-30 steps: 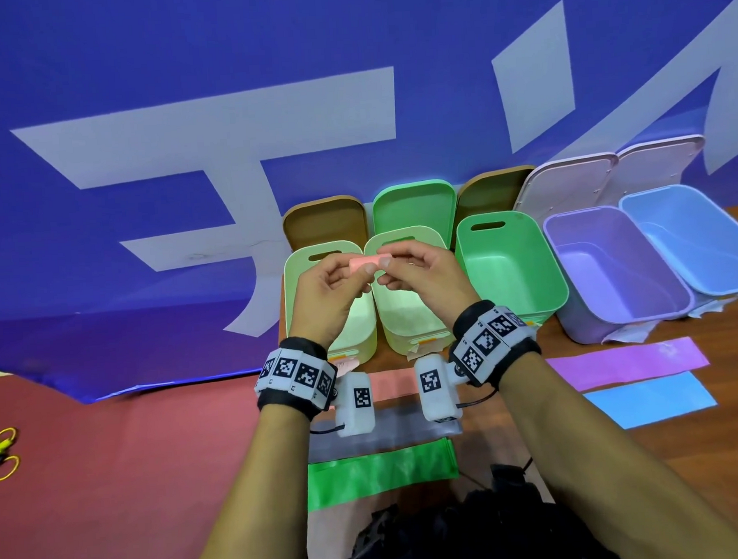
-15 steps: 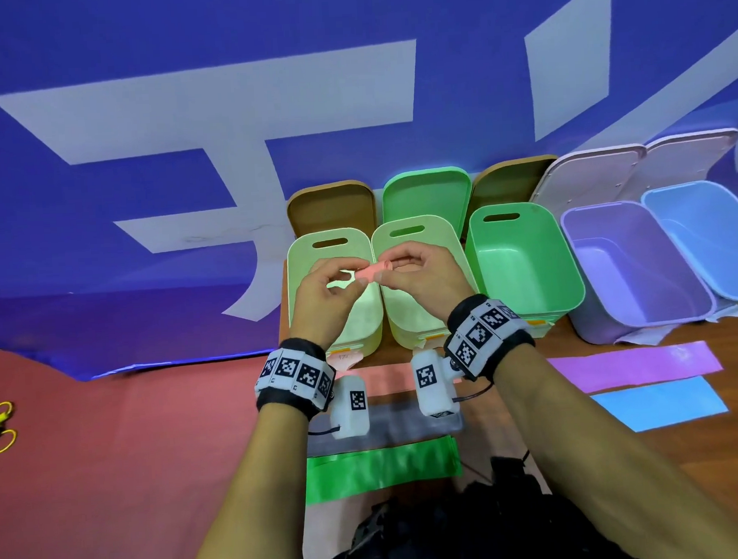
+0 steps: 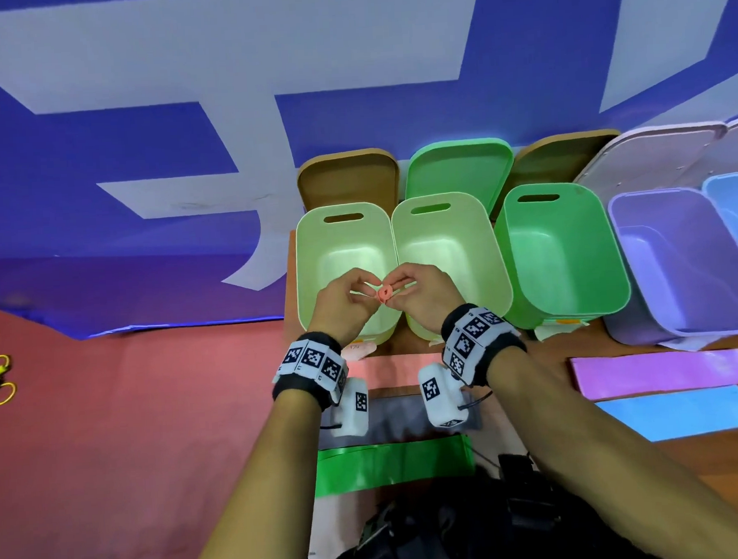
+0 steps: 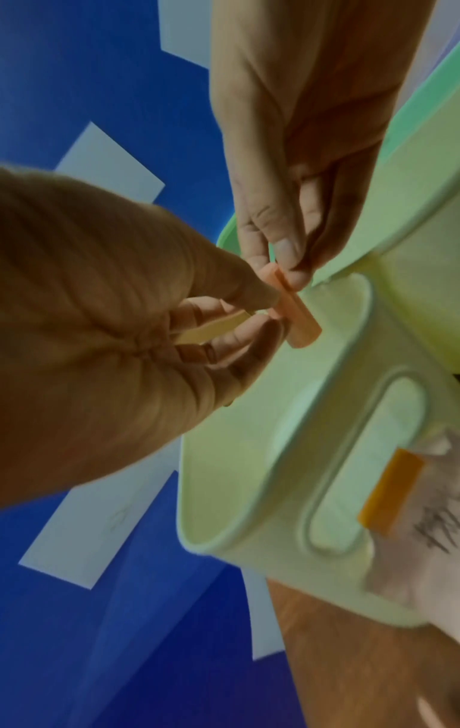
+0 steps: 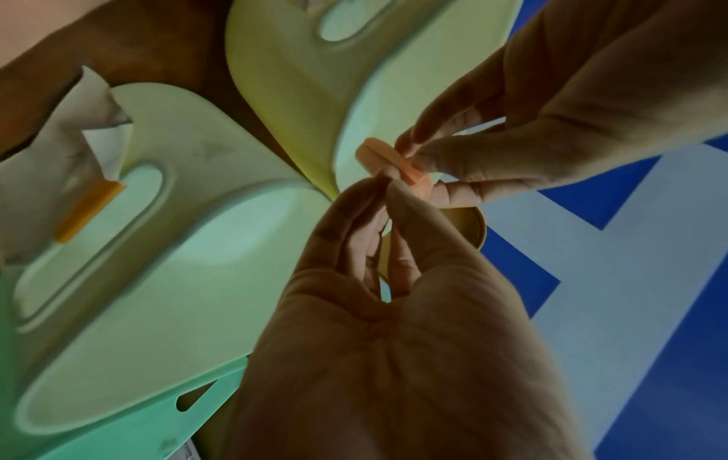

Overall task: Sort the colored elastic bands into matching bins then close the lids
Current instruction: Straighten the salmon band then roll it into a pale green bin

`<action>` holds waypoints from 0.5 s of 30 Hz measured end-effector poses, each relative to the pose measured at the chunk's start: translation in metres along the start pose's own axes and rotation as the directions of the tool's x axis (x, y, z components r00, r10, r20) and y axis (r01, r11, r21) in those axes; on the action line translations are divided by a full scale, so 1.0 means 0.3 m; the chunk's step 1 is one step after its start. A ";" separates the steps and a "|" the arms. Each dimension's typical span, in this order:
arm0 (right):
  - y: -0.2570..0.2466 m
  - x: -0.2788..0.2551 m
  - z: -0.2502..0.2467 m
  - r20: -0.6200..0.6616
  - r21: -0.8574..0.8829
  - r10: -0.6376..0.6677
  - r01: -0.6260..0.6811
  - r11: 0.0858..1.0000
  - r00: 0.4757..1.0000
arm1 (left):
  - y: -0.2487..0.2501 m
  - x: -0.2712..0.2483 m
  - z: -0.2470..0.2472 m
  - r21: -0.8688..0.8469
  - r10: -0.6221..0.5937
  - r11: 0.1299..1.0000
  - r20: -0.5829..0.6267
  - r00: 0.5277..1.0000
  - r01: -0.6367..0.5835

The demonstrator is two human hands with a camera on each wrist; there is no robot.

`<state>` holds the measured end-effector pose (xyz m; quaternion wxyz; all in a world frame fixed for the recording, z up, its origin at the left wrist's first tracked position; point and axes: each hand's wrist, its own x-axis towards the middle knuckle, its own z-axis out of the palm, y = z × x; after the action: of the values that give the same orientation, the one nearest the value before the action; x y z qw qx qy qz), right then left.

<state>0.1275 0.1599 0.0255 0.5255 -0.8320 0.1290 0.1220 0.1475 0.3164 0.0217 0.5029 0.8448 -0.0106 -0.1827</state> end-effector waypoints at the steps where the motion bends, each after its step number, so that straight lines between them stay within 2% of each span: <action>1: 0.010 0.008 0.006 0.002 -0.034 0.004 -0.003 0.999 1.000 | -0.012 0.006 0.008 0.012 -0.020 1.000 0.014 1.000 0.020; 4: 0.040 0.025 0.018 0.009 -0.135 -0.007 0.008 0.991 1.000 | -0.044 0.018 0.031 0.061 -0.063 0.996 0.055 0.996 0.060; 9: 0.059 0.044 0.028 0.036 -0.211 -0.028 0.036 0.977 0.999 | -0.061 0.035 0.046 0.011 -0.098 0.995 0.067 0.993 0.098; 15: 0.060 0.047 0.018 0.051 -0.211 0.004 0.007 0.977 0.999 | -0.069 0.040 0.041 0.021 -0.129 0.992 0.050 0.990 0.128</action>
<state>0.1341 0.1562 0.0032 0.4374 -0.8799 0.1011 0.1559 0.1513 0.3137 -0.0047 0.4822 0.8431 0.0294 -0.2361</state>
